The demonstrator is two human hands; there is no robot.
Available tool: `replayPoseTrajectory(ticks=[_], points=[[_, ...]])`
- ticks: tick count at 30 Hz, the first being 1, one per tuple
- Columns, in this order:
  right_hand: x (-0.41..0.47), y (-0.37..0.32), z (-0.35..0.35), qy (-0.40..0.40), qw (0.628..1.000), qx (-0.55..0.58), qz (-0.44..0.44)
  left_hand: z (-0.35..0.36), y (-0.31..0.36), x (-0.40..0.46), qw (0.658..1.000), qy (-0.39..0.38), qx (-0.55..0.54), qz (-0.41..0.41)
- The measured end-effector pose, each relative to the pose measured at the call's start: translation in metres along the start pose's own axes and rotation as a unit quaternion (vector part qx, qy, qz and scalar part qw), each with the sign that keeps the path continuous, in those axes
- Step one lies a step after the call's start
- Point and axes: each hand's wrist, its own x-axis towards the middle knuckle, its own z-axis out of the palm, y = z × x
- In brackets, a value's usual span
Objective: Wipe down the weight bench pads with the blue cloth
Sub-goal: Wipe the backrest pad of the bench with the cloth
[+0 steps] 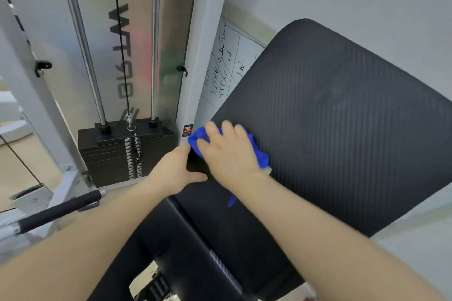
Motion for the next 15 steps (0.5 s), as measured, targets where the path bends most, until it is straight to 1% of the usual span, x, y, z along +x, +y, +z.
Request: replayPoseTrajectory(ticks=[1,2,3,4,6,7,8,9,11,12,14,15], points=[[0.008,0.017,-0.006,0.035,0.999,-0.035,0.02,-0.001,-0.001,-0.001,1.0,-0.005,0.004,0.0],[0.018,0.035,-0.014,0.091,0.991,-0.067,0.071,-0.002,0.0,-0.003,1.0,-0.009,0.002,-0.002],[0.026,0.052,-0.021,0.139,0.98,-0.074,0.125,0.0,0.0,-0.004,1.0,-0.012,-0.002,-0.009],[0.034,0.062,-0.023,0.182,0.969,-0.058,0.156,0.001,-0.001,-0.004,1.0,-0.013,-0.003,-0.018],[0.038,0.06,-0.015,0.223,0.955,-0.026,0.195,0.003,-0.003,-0.003,0.999,-0.011,-0.002,-0.033],[0.038,0.05,-0.013,0.222,0.953,-0.011,0.208,0.003,-0.004,-0.002,0.999,-0.008,-0.004,-0.038],[0.035,0.035,-0.006,0.218,0.955,0.009,0.202,0.002,-0.004,-0.001,0.999,-0.01,-0.002,-0.045],[0.028,0.016,0.002,0.191,0.964,0.025,0.181,0.003,-0.005,0.0,0.999,-0.012,0.001,-0.05],[0.007,-0.025,0.016,0.086,0.991,0.03,0.101,0.004,-0.006,0.0,0.999,-0.006,0.007,-0.047],[-0.002,-0.038,0.018,0.045,0.997,0.019,0.057,0.005,-0.006,-0.001,0.999,-0.003,0.009,-0.05],[0.0,-0.027,0.012,-0.023,1.0,0.017,-0.003,0.008,-0.009,-0.005,0.999,0.005,0.0,-0.047],[0.006,-0.01,0.004,-0.007,1.0,-0.015,0.0,0.009,-0.01,-0.006,0.999,0.005,0.004,-0.046]])
